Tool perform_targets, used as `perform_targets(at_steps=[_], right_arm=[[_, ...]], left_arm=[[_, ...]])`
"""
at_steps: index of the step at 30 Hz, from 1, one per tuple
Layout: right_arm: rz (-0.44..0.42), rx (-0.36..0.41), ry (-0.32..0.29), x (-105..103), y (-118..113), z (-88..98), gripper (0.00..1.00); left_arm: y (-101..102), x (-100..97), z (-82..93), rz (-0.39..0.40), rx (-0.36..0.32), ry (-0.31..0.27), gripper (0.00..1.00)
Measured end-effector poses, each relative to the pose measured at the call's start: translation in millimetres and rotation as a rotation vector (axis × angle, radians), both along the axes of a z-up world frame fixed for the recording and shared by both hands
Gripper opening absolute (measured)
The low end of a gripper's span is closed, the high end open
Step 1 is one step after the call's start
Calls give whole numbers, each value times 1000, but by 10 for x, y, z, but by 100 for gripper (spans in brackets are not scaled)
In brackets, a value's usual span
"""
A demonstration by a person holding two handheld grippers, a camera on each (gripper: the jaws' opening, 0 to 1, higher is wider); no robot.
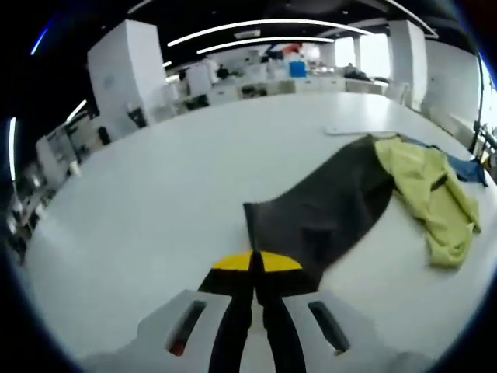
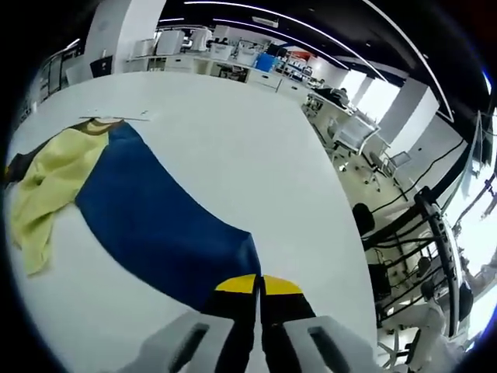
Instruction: Fold the garment on the visible template until the final outline fits inside the template.
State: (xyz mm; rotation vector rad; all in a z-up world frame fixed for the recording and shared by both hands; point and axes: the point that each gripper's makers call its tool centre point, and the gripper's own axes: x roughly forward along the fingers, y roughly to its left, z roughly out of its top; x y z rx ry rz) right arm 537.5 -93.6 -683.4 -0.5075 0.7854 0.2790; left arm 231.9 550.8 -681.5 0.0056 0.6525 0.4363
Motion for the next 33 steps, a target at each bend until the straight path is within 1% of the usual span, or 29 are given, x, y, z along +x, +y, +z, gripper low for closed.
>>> perform_targets(at_steps=[3, 8, 12, 15, 18, 20, 22, 23, 24, 25, 26, 27, 29, 31, 33], right_arm=[[-4, -6, -2, 20, -30, 11, 0], [-7, -15, 1, 45, -63, 0, 0], [-12, -24, 4, 73, -100, -10, 0], [-15, -15, 7, 64, -87, -11, 0], [-16, -14, 7, 60, -88, -12, 0], [-20, -8, 10, 60, -87, -18, 0], [-21, 0, 13, 53, -76, -24, 0], [-21, 1, 11, 52, -69, -24, 0], [-19, 0, 10, 51, -66, -24, 0], [-13, -9, 13, 42, -61, -28, 0], [-8, -10, 19, 31, -51, -34, 1], [-9, 9, 24, 12, -19, -36, 6], [-3, 38, 19, -26, 53, 0, 18], [4, 48, 18, -67, 103, 34, 25], [37, 83, 8, -107, 220, 88, 32]], left_arm=[[28, -20, -15, -4, 17, 21, 0], [116, -25, -14, 0, 36, 35, 0], [179, -32, 13, 17, 30, 23, 0], [159, -46, 6, 31, 9, 19, 0], [174, -70, -7, 31, 18, 25, 0], [175, -84, -31, 30, 10, 29, 0], [160, -90, -37, 22, 17, 38, 0], [162, -116, -40, 17, 38, 62, 0], [170, -128, -32, 22, 48, 68, 0], [154, -117, -13, 22, 36, 50, 0], [130, -98, 7, 17, 24, 31, 2], [108, -89, 33, 20, 8, 18, 3], [72, -76, 85, 12, 10, 8, 8], [-9, -22, 172, -21, 19, -17, 11], [-118, 28, 251, -58, 21, -35, 15]])
